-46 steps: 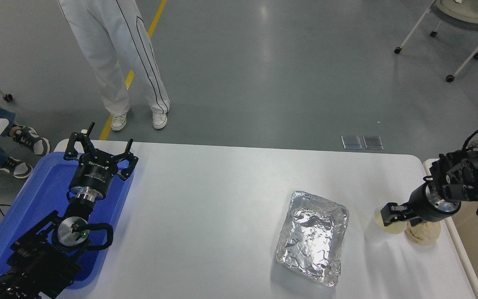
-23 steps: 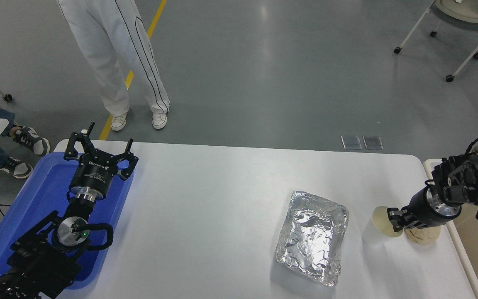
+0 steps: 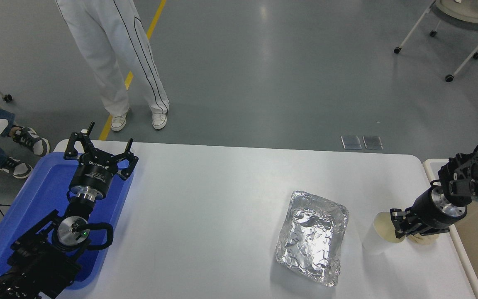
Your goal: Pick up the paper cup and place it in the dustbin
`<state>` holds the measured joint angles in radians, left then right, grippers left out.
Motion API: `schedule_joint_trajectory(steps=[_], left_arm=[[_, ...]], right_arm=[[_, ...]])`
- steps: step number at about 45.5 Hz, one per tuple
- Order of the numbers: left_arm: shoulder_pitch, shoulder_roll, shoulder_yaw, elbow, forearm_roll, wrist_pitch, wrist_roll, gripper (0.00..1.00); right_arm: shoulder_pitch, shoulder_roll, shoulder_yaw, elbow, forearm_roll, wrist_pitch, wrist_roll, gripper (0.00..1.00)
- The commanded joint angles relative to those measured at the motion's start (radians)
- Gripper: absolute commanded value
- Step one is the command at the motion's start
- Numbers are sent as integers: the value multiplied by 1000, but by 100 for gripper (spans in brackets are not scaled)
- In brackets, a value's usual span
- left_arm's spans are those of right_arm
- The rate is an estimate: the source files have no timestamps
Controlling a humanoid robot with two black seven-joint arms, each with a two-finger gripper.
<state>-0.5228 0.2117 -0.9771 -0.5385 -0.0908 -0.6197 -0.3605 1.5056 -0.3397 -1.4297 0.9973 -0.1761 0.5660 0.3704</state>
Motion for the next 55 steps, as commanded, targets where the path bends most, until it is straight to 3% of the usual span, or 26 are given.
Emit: schedule_joint_trajectory(steps=[1, 6, 55], left_arm=[[0, 0, 0, 0, 0, 0, 2, 100], [0, 0, 0, 0, 0, 0, 2, 100], [0, 0, 0, 0, 0, 0, 2, 100]], right_arm=[[120, -30, 0, 63, -25, 124, 4, 0], [185, -28, -5, 66, -26, 219, 4, 0], [755, -62, -17, 225, -209, 219, 4, 0]])
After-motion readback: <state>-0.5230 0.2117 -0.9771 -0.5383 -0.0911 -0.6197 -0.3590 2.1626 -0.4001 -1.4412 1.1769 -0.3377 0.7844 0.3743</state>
